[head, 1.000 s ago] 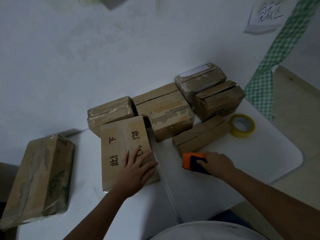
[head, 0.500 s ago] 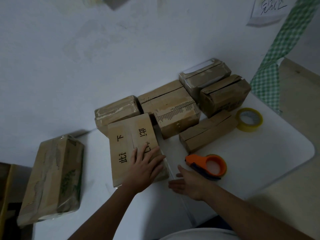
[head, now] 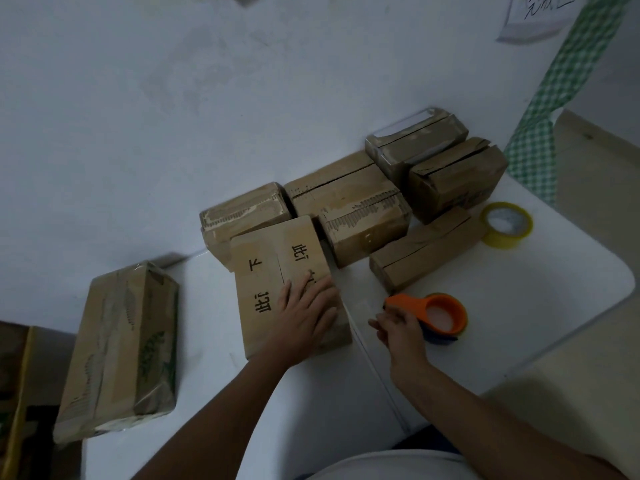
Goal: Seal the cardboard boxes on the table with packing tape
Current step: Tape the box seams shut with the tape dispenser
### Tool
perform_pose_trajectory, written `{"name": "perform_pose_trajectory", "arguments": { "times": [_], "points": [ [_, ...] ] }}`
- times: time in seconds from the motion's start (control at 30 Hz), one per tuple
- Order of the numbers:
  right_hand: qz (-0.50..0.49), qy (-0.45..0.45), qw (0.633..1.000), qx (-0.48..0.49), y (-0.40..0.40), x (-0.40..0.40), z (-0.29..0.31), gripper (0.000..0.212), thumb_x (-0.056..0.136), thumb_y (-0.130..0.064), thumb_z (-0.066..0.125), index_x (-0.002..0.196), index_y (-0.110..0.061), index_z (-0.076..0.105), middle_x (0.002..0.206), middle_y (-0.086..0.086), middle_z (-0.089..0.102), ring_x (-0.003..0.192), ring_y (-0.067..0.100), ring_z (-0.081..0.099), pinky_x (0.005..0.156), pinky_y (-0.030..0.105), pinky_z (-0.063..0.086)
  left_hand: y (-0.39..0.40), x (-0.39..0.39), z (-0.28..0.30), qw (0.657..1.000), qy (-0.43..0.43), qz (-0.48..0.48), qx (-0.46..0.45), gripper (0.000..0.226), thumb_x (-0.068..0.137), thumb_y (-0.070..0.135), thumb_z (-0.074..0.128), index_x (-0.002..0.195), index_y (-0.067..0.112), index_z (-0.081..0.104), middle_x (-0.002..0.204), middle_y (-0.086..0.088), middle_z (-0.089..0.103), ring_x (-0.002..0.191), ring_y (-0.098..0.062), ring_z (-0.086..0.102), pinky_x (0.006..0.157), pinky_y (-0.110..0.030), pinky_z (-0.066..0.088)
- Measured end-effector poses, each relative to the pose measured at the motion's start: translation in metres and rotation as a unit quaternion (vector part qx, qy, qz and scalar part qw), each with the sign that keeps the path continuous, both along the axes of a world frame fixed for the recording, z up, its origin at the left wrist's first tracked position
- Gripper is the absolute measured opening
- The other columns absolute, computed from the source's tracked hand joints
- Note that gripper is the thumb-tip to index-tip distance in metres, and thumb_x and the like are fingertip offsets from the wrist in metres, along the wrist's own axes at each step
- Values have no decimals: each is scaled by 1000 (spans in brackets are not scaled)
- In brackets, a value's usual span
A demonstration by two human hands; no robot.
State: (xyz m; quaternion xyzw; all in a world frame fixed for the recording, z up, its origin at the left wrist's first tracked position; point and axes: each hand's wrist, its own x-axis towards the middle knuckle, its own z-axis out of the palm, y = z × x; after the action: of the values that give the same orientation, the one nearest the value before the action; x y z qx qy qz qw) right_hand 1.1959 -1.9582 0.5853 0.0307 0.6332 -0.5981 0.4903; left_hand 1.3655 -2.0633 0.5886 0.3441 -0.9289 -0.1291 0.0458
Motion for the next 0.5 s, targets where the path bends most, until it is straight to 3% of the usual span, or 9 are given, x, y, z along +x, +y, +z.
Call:
{"name": "perform_pose_trajectory", "arguments": {
  "times": [0.17,0.3,0.5],
  "points": [
    [-33,-6,999,-14,7,2,-3,28,91,0,59,115,-14,56,106,4,62,92,16,61,75,25,46,-4,5,7,995,83,20,47,47,105,44,23,138,28,50,157,10,33,149,-4,14,123,-48,9],
    [-62,-95,993,-43,6,-3,-6,32,93,-1,55,124,-8,56,106,6,66,90,16,66,73,26,47,2,23,-1,1000,28,-3,4,56,101,57,26,149,29,40,161,9,25,151,-9,9,124,-47,6],
    [24,-53,998,-14,1,-5,-11,29,88,-5,65,116,-12,63,108,5,63,100,17,59,86,28,45,3,23,-5,998,-50,-6,-36,73,94,73,28,153,31,28,163,8,18,152,-14,6,124,-48,6]
  ]
}}
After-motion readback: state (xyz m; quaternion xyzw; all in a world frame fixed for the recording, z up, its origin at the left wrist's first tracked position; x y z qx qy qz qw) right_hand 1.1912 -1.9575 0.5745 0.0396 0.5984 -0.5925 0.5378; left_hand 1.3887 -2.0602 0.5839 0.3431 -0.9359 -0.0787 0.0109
